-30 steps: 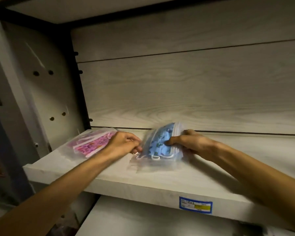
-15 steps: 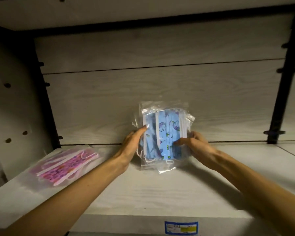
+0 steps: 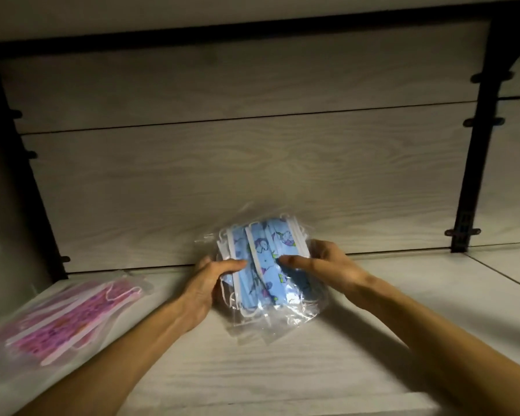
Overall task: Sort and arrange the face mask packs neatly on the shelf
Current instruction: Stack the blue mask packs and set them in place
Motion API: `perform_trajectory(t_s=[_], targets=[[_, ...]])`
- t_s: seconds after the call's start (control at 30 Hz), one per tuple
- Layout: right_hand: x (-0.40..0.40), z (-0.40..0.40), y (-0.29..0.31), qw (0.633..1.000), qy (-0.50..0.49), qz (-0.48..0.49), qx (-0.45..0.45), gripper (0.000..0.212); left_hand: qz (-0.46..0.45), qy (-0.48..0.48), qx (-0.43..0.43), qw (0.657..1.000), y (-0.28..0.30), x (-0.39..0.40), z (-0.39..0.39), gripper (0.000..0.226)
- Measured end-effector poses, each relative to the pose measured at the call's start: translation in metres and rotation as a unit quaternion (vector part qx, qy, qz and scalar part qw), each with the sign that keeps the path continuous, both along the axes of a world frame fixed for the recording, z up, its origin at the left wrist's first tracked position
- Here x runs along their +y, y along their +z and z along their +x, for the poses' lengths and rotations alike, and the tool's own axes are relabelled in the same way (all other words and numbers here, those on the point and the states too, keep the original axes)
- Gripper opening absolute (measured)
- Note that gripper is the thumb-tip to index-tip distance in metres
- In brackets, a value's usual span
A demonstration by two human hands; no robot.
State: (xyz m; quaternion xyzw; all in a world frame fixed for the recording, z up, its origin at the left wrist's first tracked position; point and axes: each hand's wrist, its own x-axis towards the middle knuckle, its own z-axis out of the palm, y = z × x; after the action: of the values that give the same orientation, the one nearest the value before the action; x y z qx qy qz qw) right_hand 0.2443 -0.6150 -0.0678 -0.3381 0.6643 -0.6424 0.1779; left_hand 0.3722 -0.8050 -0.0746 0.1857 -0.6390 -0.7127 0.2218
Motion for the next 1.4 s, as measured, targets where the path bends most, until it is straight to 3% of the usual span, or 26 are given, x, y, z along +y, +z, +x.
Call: perform_trajectory(t_s=[0.1, 0.3, 0.43, 0.53, 0.77, 0.9, 1.07, 1.2, 1.4], targets=[[0.002, -0.007, -0.003, 0.998, -0.055, 0.024, 0.037, 0.018, -0.011, -0.022, -0.011, 1.0, 0.0, -0.001, 0.001, 0.053], [0.007, -0.016, -0.004, 0.989, -0.138, 0.047, 0.028, 0.033, -0.011, -0.055, -0.035, 0.998, -0.003, 0.0, 0.002, 0.053], [0.017, -0.024, 0.0, 0.957, -0.238, 0.111, 0.125, 0.017, -0.008, -0.056, -0.033, 0.998, -0.002, -0.001, 0.003, 0.046], [0.025, -0.028, 0.006, 0.957, -0.265, 0.042, 0.108, 0.008, -0.007, -0.056, -0.03, 0.998, -0.003, -0.002, 0.004, 0.048], [0.034, -0.026, 0.021, 0.942, -0.321, -0.086, 0.042, 0.018, -0.013, -0.045, -0.032, 0.998, 0.0, 0.001, 0.005, 0.054], [0.037, -0.027, 0.024, 0.95, -0.294, -0.099, -0.02, 0.013, -0.005, -0.037, -0.033, 0.999, 0.002, 0.004, 0.005, 0.054], [0.032, -0.024, 0.019, 0.98, -0.193, -0.042, -0.027, 0.012, 0.013, -0.064, -0.018, 0.998, 0.006, 0.007, 0.005, 0.073], [0.024, -0.016, 0.011, 0.993, -0.106, 0.041, -0.026, 0.031, 0.019, -0.061, -0.002, 0.998, 0.005, 0.008, 0.004, 0.057], [0.027, -0.014, 0.008, 0.996, -0.021, 0.053, -0.07, 0.039, 0.027, -0.07, 0.037, 0.996, 0.001, 0.006, 0.003, 0.049]])
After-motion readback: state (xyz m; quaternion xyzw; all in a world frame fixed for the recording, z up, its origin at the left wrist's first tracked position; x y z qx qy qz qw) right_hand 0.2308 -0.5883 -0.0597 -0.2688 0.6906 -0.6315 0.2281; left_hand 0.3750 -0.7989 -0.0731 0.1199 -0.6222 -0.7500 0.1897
